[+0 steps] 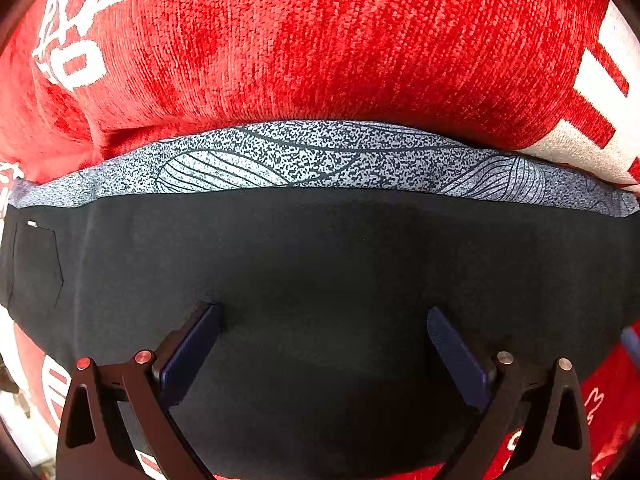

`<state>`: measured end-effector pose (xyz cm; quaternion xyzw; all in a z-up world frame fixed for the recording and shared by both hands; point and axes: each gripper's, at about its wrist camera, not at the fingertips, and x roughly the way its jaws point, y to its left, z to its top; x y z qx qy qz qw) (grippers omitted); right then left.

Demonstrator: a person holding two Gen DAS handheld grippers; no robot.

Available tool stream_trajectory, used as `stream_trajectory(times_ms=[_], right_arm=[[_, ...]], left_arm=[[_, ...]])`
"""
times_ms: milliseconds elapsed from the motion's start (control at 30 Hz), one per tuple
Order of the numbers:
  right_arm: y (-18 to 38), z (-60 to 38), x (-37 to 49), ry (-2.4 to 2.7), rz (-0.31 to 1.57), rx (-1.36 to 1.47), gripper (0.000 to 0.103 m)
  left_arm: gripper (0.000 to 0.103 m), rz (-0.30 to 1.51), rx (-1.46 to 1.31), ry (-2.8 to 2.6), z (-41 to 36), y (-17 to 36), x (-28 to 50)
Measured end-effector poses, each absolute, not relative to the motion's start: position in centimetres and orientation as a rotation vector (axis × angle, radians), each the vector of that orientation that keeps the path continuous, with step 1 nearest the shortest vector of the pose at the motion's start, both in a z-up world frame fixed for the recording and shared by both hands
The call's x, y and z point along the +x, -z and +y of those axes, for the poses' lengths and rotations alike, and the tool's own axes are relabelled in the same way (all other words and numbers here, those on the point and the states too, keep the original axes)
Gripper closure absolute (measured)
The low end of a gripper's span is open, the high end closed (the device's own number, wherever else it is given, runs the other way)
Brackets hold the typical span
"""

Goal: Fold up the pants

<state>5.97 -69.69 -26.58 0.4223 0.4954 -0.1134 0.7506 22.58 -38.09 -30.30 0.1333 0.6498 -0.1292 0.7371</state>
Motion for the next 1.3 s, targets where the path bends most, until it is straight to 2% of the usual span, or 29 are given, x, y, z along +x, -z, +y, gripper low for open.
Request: stream_trajectory(times_ms=[33,100,200,367,400,467,600,633,700,767,867,900,967,1167,1300], right_arm=[[27.1,-70.4,4.9,0.256,1.070,0.990,0.019],[28.5,-71.9,3.0,0.280,1.057,1.100,0.051],[29.3,-73.2,1.1,0.284,1.020,1.171,0.064],[30.3,-73.9,0.9,0.280,0.899,1.254,0.063],[30.3,-74.5,1.2,0.277,0.876,1.265,0.060],[30.6,-75.1,2.4,0.264,0.833,1.269,0.059],[30.3,-75.4,4.3,0.262,0.838,1.243,0.060],[30.0,-75.3,4.8,0.272,0.860,1.230,0.063],[29.0,-75.1,5.5,0.275,0.881,1.189,0.078],[27.3,-74.6,5.7,0.263,0.884,1.127,0.084],[25.4,-73.6,6.3,0.240,0.878,1.049,0.087],[24.5,-73.0,6.8,0.229,0.877,1.013,0.089],[22.5,-71.8,7.8,0.203,0.873,0.923,0.091],[17.6,-66.7,10.9,0.119,0.881,0.714,0.094],[16.3,-62.5,13.6,0.130,0.912,0.590,0.094]], left_arm=[[0.000,1.421,0.298,0.276,-38.0,30.1,22.5],[0.000,1.409,0.312,0.275,-38.3,29.5,22.3],[0.000,1.380,0.319,0.323,-39.4,28.7,21.2],[0.000,1.337,0.395,0.370,-41.9,29.4,19.6],[0.000,1.329,0.401,0.363,-42.1,29.6,19.6],[0.000,1.317,0.397,0.361,-42.1,29.5,19.6],[0.000,1.286,0.410,0.353,-42.2,28.0,19.8],[0.000,1.267,0.407,0.357,-42.2,27.3,20.0],[0.000,1.230,0.408,0.357,-41.9,26.2,20.1],[0.000,1.243,0.392,0.358,-41.6,26.5,19.9],[0.007,1.319,0.398,0.384,-42.5,29.7,19.2],[0.006,1.231,0.404,0.378,-42.6,29.6,18.5],[0.006,1.185,0.418,0.367,-42.8,29.5,18.0],[0.006,1.192,0.376,0.408,-41.2,29.3,18.3],[0.006,1.257,0.320,0.447,-38.6,28.1,19.9]])
